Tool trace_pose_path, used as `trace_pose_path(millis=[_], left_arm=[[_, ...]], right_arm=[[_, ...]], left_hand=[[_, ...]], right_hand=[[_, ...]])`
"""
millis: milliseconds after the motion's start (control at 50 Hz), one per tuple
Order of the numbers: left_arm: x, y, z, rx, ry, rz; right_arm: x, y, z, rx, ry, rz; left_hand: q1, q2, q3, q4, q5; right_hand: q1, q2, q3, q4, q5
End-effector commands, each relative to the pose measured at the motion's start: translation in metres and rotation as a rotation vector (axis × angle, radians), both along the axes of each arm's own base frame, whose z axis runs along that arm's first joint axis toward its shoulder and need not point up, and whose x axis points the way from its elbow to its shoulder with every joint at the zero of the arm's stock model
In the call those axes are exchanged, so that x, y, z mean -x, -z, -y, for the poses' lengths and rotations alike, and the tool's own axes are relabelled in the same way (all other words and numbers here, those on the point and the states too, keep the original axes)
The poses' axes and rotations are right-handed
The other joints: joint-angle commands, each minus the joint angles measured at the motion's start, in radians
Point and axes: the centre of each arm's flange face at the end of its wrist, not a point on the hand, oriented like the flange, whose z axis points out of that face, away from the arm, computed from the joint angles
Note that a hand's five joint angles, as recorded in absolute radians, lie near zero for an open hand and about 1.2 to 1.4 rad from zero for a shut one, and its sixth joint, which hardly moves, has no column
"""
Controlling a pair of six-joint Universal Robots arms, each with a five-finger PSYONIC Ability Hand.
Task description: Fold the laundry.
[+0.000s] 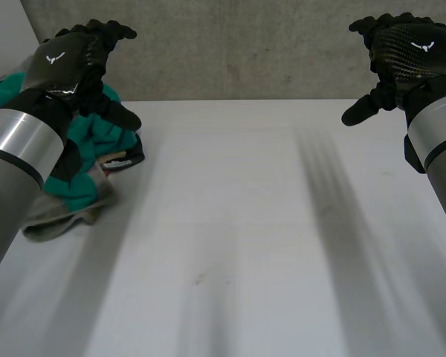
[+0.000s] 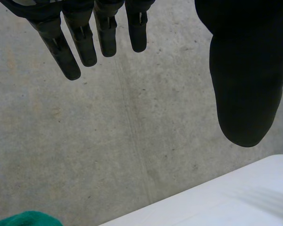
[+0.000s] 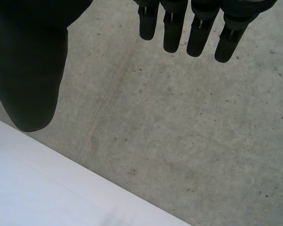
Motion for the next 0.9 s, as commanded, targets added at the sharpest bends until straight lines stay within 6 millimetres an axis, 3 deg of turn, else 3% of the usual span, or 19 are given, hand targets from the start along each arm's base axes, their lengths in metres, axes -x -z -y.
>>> trace_pose_path(millis=[20, 180, 260, 340, 400, 420, 540, 580, 660, 760, 800, 860, 900], left_arm=[[-0.003, -0.007, 0.002, 0.020, -0.015, -0.005], [-0.005, -0.015, 0.008, 0.042, -0.025, -0.010], [-0.010, -0.013, 0.027, 0.054, -0.064, 0.015], [-0.039, 0.010, 0.088, 0.042, -0.205, 0.132], [-0.052, 0.025, 0.120, 0.038, -0.264, 0.191], [-0.056, 0.036, 0.141, 0.039, -0.289, 0.228], [-0.073, 0.075, 0.205, 0.075, -0.402, 0.369], [-0.094, 0.096, 0.231, 0.082, -0.463, 0.430], [-0.113, 0.132, 0.260, 0.107, -0.519, 0.509], [-0.116, 0.149, 0.273, 0.140, -0.547, 0.541], [-0.116, 0.150, 0.274, 0.146, -0.547, 0.540], [-0.110, 0.149, 0.273, 0.154, -0.535, 0.536], [-0.099, 0.144, 0.268, 0.168, -0.518, 0.528]], right_arm=[[0.000, 0.000, 0.000, 0.000, 0.000, 0.000], [-0.001, 0.001, 0.000, 0.000, -0.003, -0.002], [0.000, 0.002, 0.001, -0.003, -0.002, -0.003], [-0.001, 0.003, 0.001, -0.007, -0.003, -0.007], [-0.001, 0.005, 0.002, -0.013, -0.004, -0.011], [-0.002, 0.006, 0.002, -0.014, -0.006, -0.014], [-0.004, 0.013, 0.005, -0.033, -0.010, -0.024], [-0.004, 0.014, 0.005, -0.036, -0.010, -0.025], [-0.005, 0.018, 0.006, -0.047, -0.012, -0.031], [-0.006, 0.022, 0.007, -0.056, -0.013, -0.037], [-0.006, 0.023, 0.007, -0.057, -0.014, -0.040], [-0.006, 0.024, 0.007, -0.058, -0.014, -0.042], [-0.006, 0.025, 0.008, -0.060, -0.013, -0.043]], left_hand=[[-0.098, -0.102, -0.101, -0.102, -0.100], [-0.098, -0.102, -0.101, -0.102, -0.100], [-0.098, -0.102, -0.101, -0.102, -0.100], [-0.098, -0.102, -0.101, -0.102, -0.100], [-0.098, -0.102, -0.101, -0.102, -0.100], [-0.095, -0.099, -0.098, -0.099, -0.097], [-0.095, -0.099, -0.098, -0.099, -0.097], [-0.095, -0.099, -0.098, -0.099, -0.097], [-0.098, -0.102, -0.101, -0.102, -0.100], [-0.055, -0.058, -0.057, -0.058, -0.056], [0.083, 0.079, 0.081, 0.079, 0.081], [1.038, 1.035, 1.036, 1.035, 1.037], [1.123, 1.119, 1.120, 1.119, 1.121]], right_hand=[[-0.065, -0.101, -0.104, -0.106, -0.103], [-0.065, -0.101, -0.104, -0.106, -0.103], [-0.065, -0.101, -0.104, -0.106, -0.103], [-0.065, -0.101, -0.104, -0.106, -0.103], [-0.065, -0.101, -0.104, -0.106, -0.103], [-0.065, -0.101, -0.104, -0.106, -0.103], [-0.065, -0.101, -0.104, -0.106, -0.103], [-0.065, -0.101, -0.104, -0.106, -0.103], [-0.065, -0.101, -0.104, -0.106, -0.103], [-0.065, -0.101, -0.104, -0.106, -0.103], [-0.065, -0.101, -0.104, -0.106, -0.103], [-0.065, -0.101, -0.104, -0.106, -0.103], [-0.065, -0.101, -0.104, -0.106, -0.103]])
